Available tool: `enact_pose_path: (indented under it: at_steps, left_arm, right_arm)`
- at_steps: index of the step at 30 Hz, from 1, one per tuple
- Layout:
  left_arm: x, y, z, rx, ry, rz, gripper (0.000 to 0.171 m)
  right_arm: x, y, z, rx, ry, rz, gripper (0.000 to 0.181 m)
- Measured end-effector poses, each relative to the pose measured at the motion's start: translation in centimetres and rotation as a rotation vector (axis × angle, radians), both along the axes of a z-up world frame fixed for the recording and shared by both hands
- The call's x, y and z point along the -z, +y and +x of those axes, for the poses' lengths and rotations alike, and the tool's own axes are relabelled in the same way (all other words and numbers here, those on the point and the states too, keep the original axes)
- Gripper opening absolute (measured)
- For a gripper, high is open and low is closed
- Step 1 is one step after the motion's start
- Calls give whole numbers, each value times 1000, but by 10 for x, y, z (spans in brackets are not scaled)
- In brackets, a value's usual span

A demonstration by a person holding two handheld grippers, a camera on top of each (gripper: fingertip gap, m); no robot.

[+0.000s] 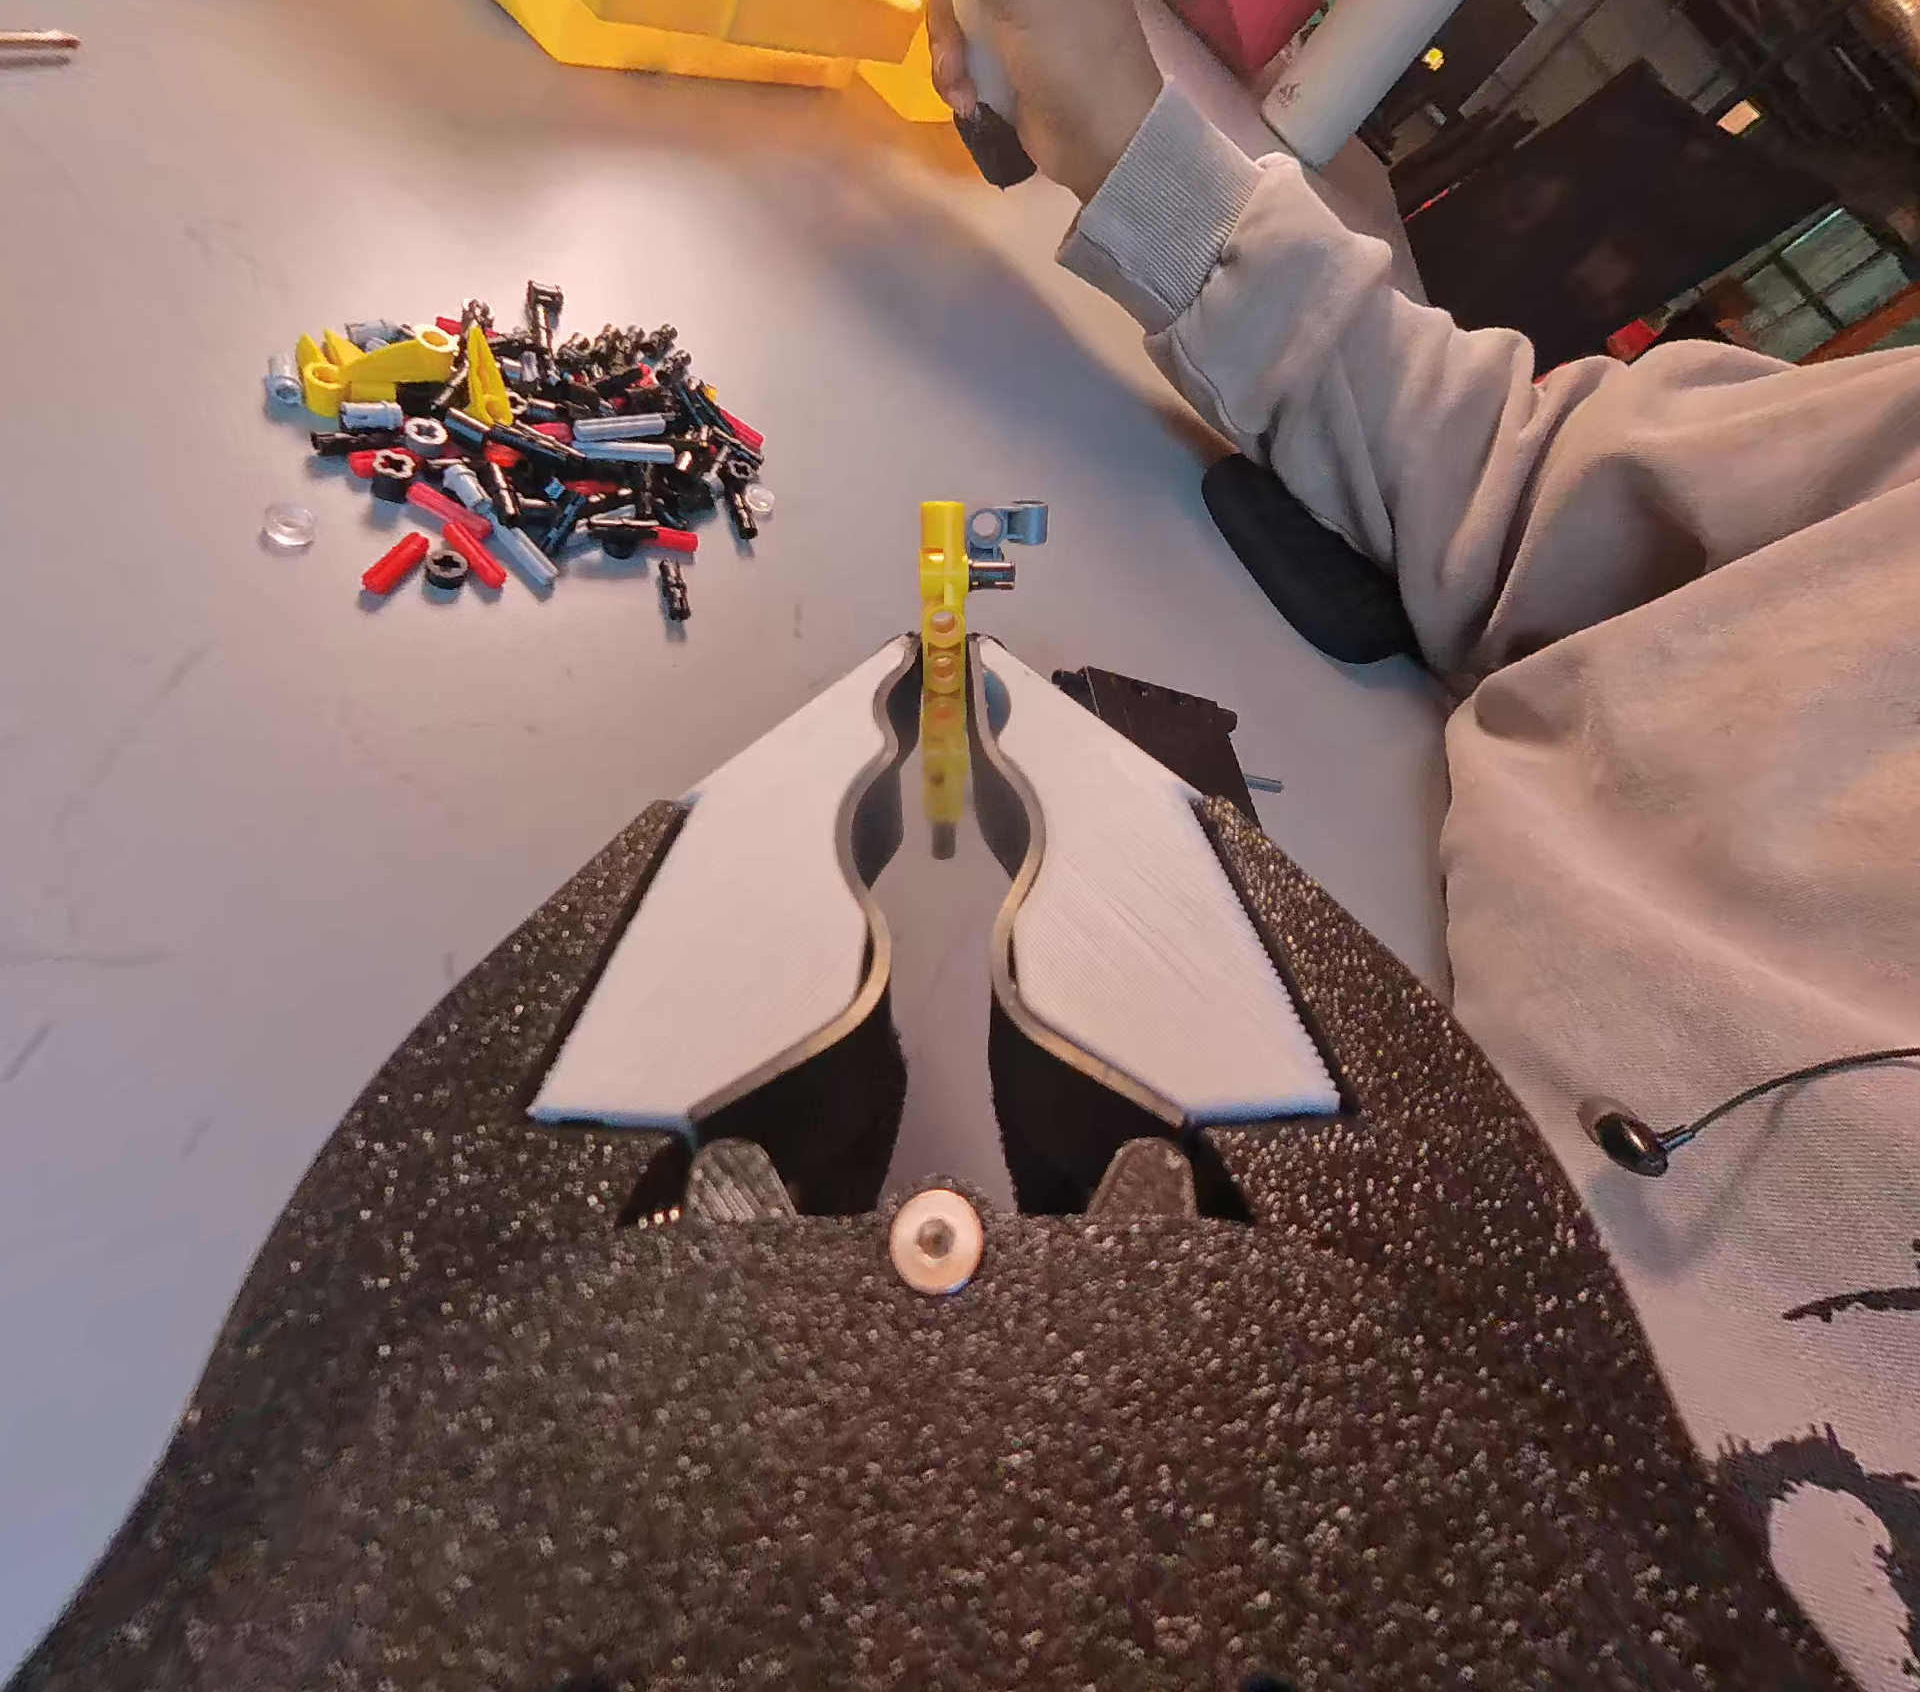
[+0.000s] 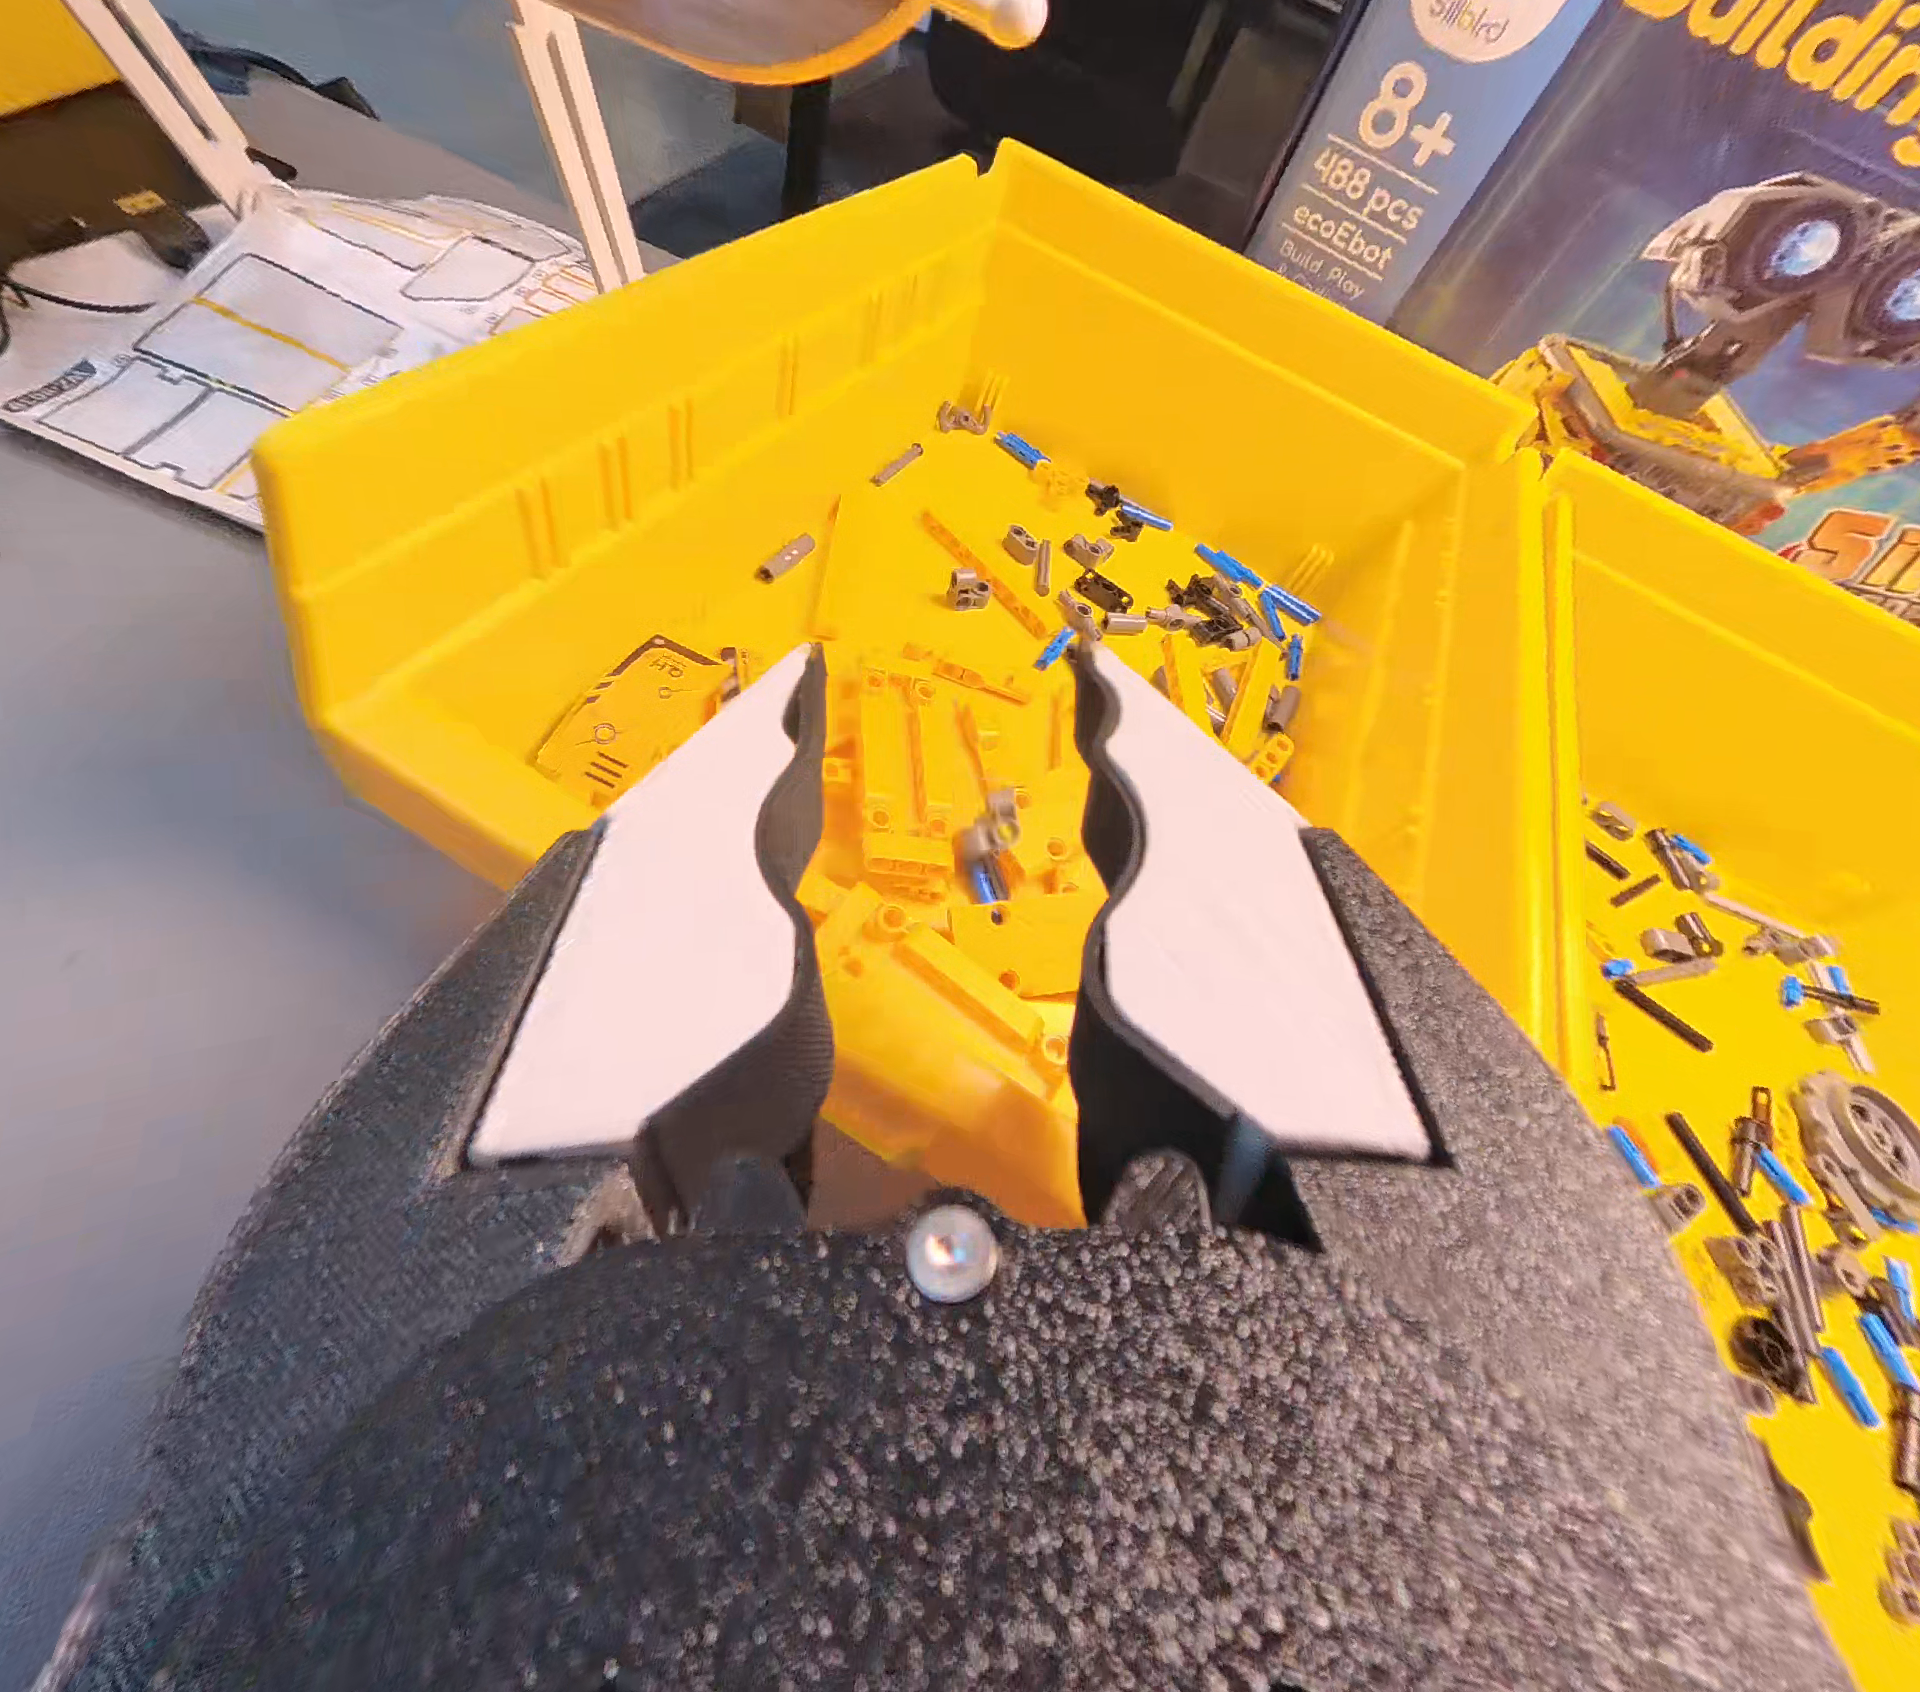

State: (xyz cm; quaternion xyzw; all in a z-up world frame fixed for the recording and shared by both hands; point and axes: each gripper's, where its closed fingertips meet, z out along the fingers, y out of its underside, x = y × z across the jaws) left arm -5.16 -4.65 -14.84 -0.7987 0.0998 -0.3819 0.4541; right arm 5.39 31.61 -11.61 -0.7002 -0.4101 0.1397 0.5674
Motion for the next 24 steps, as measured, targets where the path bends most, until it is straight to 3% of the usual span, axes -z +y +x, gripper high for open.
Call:
enact_pose_path:
  at_steps: [3, 6, 8, 11, 14, 18, 24]
  left_arm:
    - [-4, 0, 0, -10, 50, 48, 6]
    - [-8, 2, 1, -13, 44, 67, 6]
    - [-10, 3, 0, -25, 22, 67, 6]
    - [-17, 1, 0, -28, -47, 73, 6]
    - [-24, -2, -2, -25, -111, 73, 6]
    - [-27, -4, 1, -11, -135, 71, 6]
    - [-32, -4, 4, 9, -238, 53, 7]
  right_arm:
    - [-24, -47, -28, -199, 68, 26, 55]
    - [-54, -173, -70, -674, 159, 23, 43]
    - [-52, -263, -83, -964, 126, 50, 36]
    - [-27, -341, -95, -1144, -12, 193, 31]
    - [-14, -362, -105, -1149, -90, 331, 26]
    - [-14, -363, -111, -1098, -106, 445, 13]
    - [-17, -362, -109, -1079, -100, 509, 17]
